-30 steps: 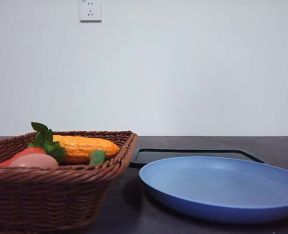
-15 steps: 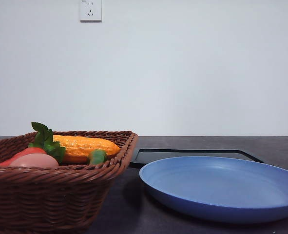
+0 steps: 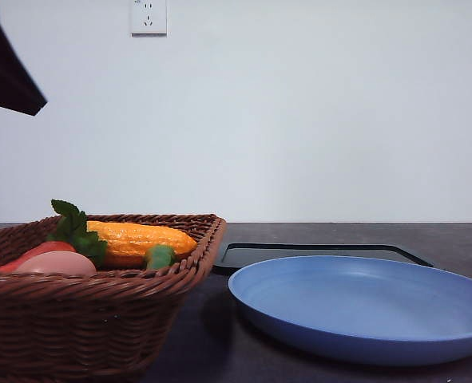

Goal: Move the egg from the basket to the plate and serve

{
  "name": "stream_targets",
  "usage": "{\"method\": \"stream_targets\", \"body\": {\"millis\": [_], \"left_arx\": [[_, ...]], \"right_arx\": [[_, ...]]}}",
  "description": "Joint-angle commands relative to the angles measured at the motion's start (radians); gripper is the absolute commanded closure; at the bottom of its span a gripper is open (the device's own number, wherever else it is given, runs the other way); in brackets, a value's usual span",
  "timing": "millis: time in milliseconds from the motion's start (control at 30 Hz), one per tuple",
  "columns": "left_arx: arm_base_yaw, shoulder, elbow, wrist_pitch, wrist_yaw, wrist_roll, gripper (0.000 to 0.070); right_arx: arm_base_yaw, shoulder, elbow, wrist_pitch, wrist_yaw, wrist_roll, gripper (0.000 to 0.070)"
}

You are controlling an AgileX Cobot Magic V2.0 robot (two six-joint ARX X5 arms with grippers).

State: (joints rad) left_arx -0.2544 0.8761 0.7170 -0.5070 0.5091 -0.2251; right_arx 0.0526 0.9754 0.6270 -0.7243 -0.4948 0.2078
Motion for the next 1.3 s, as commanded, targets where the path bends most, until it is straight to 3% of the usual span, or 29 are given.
{"method": "stream_targets", "body": {"millis": [0, 33, 133, 533, 633, 833, 1100, 1267], "left_arx": [[-0.007, 0.007, 0.015, 0.023, 0.008, -0.009, 0.0441], [-0.008, 0.007, 0.015, 0.028, 0.008, -0.018, 0.0394], [-0.008, 0.007, 0.015, 0.03, 0.008, -0.03, 0.0357], [-0.009, 0.007, 0.015, 0.021, 0.008, -0.03, 0.0358], [-0.009, 0.007, 0.015, 0.005, 0.008, -0.03, 0.0358], [-0.009, 0.007, 0.015, -0.004, 0.008, -0.028, 0.0358], [-0.022, 0.007, 0.024, -0.099, 0.013, 0.075, 0.0354], [-0.072, 0.009, 0.084, -0.183, 0.004, 0.131, 0.031]], "right_arx": [[0.006, 0.036, 0.014, 0.011, -0.002, -0.017, 0.0467], [0.009, 0.056, 0.014, 0.017, -0.002, -0.018, 0.0449], [0.019, 0.111, 0.013, 0.051, -0.001, -0.021, 0.045], [0.065, 0.35, 0.012, 0.21, -0.003, -0.011, 0.0454], [0.072, 0.387, 0.012, 0.239, -0.003, -0.006, 0.0495], [0.076, 0.415, 0.013, 0.253, -0.003, -0.005, 0.069], [0.075, 0.378, 0.014, 0.211, -0.01, 0.004, 0.07], [0.074, 0.292, 0.015, 0.177, -0.008, 0.007, 0.07]]}}
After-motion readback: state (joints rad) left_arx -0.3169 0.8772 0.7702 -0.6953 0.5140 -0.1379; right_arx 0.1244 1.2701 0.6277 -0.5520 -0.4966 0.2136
